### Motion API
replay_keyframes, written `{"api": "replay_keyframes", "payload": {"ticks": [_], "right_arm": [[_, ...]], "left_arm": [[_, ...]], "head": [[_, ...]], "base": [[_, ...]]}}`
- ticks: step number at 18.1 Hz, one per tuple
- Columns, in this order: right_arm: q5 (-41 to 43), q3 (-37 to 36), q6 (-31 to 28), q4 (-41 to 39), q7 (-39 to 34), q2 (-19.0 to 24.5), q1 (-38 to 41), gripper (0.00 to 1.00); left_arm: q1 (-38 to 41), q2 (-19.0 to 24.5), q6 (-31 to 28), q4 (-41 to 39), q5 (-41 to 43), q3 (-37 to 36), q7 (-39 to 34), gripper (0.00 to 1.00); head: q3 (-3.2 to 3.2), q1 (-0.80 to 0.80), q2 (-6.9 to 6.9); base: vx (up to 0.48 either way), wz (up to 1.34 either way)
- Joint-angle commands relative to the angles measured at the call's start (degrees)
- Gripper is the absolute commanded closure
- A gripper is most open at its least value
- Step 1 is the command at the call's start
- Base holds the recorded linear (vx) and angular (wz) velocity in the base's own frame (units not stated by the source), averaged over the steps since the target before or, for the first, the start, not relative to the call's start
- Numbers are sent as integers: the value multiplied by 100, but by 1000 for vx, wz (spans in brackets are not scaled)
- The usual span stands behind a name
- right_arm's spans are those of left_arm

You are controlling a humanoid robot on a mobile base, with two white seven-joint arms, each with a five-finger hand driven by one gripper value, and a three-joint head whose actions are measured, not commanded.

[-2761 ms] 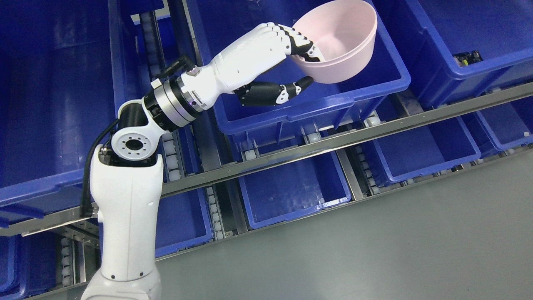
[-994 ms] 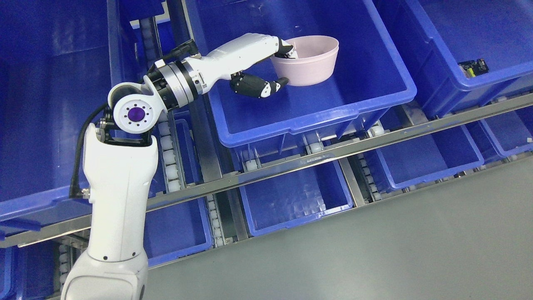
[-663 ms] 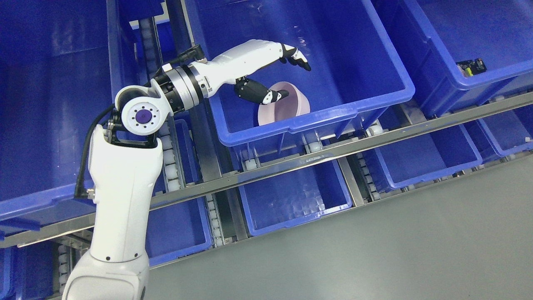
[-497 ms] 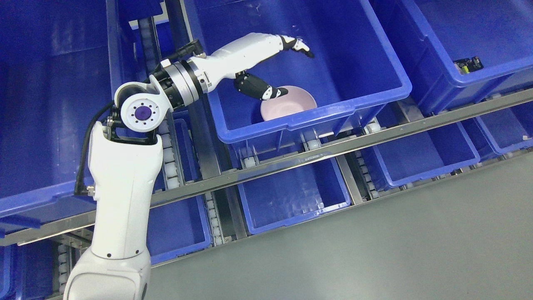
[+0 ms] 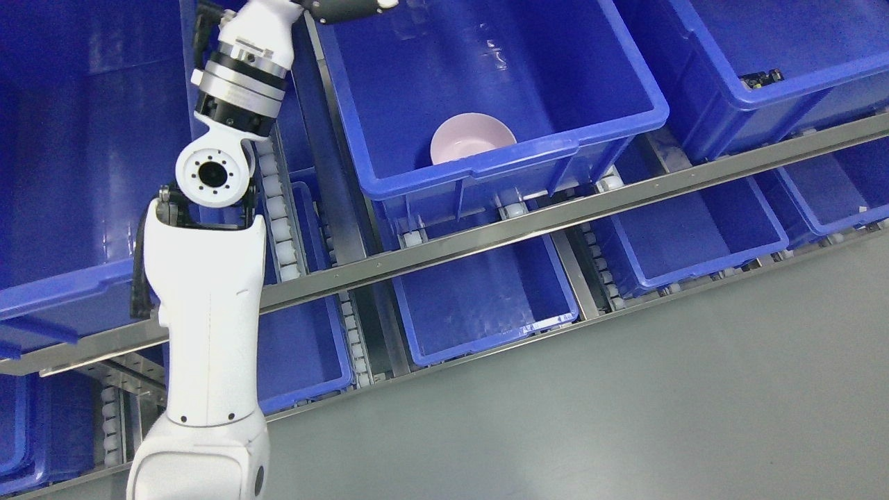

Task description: Stack pink IKEA bowls on left shelf middle

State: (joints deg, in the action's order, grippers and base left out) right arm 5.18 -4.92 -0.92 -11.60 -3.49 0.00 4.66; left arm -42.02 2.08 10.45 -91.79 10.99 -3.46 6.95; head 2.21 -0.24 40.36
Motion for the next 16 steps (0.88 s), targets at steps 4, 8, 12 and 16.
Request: {"api": "replay_keyframes", "payload": {"ticks": [4, 8, 12, 16], "right_arm": [[0, 0, 4, 0, -2, -100, -1, 0], [0, 0, 4, 0, 6, -100, -1, 0], [0, 0, 4, 0, -2, -100, -1, 0], [0, 0, 4, 0, 6, -100, -1, 0]], "left_arm": [[1643, -108, -26, -628, -774, 118, -801, 0], [1881, -108, -52, -673, -783, 22, -801, 0], [2031, -108, -61, -673, -774, -119, -800, 0], [2136, -108, -61, -682, -783, -128, -809, 0]], "head": [[0, 0, 0], [0, 0, 0], [0, 0, 0], [0, 0, 0]], "base": [[-91, 73], [-17, 16], [7, -4], [-29, -61]]}}
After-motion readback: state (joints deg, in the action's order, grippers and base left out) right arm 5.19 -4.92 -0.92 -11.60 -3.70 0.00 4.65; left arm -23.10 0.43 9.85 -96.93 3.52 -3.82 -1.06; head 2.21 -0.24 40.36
